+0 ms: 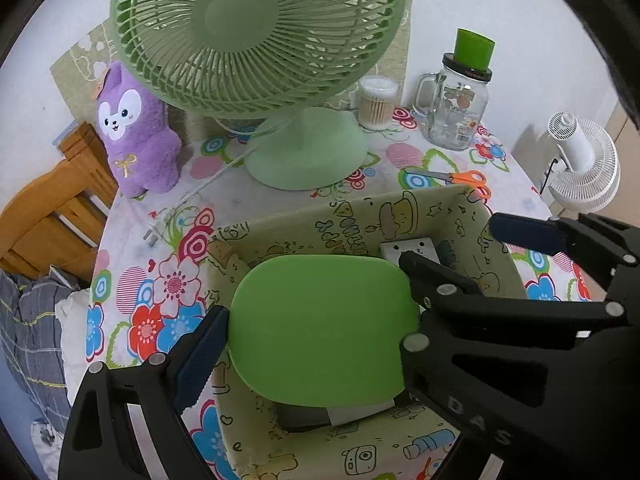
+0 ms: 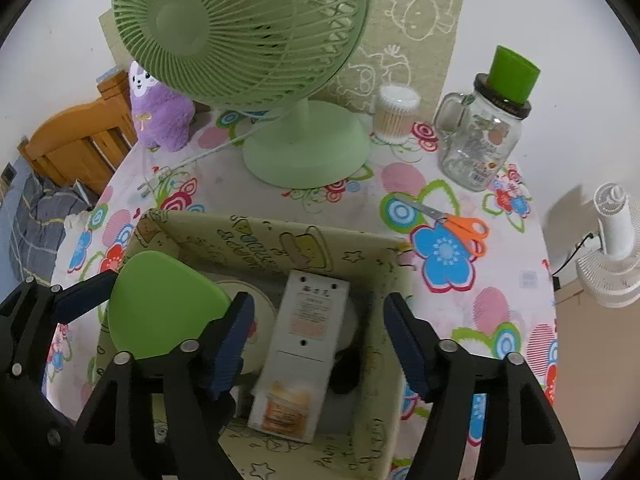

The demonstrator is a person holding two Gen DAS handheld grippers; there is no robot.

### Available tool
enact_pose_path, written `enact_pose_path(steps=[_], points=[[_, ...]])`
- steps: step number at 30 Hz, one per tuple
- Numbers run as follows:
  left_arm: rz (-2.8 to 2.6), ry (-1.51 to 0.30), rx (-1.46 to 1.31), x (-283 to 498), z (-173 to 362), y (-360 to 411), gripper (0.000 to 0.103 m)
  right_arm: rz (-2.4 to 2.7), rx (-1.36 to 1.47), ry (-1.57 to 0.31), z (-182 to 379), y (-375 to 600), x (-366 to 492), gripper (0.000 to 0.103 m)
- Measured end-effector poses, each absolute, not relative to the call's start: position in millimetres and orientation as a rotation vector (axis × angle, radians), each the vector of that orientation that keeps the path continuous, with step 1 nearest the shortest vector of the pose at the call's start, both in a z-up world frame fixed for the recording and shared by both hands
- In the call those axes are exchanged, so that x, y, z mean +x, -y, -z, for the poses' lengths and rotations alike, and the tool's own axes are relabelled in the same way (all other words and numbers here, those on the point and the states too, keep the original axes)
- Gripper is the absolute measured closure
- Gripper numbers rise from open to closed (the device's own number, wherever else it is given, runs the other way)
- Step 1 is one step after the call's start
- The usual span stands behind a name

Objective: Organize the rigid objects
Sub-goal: 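Lower the power bank and lid into the basket and open both tools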

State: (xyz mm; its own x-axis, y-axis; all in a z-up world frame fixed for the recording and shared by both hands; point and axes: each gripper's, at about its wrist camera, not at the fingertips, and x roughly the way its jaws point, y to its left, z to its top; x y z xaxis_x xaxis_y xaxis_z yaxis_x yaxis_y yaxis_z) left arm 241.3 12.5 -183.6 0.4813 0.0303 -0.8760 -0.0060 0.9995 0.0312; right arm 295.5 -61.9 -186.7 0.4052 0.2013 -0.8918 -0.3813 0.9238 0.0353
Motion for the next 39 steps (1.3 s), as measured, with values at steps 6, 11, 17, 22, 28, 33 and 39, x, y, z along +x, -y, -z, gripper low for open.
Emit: enact_pose_path(steps=[6, 11, 17, 22, 28, 33, 39], points=[[-0.003, -1.065, 0.022, 244, 183, -7, 0.008, -0.363, -0.176, -1.074, 177, 74, 291, 0.027], [0.011, -1.070, 0.029, 247, 185, -1, 0.008, -0.336, -0.164, -1.053, 172, 83, 287, 0.024], [0.007, -1.093, 0.042, 252, 196, 5, 0.007, -0.311, -0.146, -1.085, 179, 89, 286, 0.022], [0.013, -1.114, 0.042, 254, 206, 9, 0.007, -0.293, -0.130, -1.109, 186, 95, 287, 0.022], [-0.015, -1.149, 0.022, 258, 222, 7, 0.007, -0.282, -0.128, -1.139, 196, 100, 286, 0.022], [0.015, -1.149, -0.028, 257, 221, 5, 0.005, -0.289, -0.126, -1.149, 200, 100, 285, 0.022], [0.016, -1.124, -0.027, 251, 207, 7, 0.000, -0.308, -0.108, -1.141, 193, 97, 283, 0.022]])
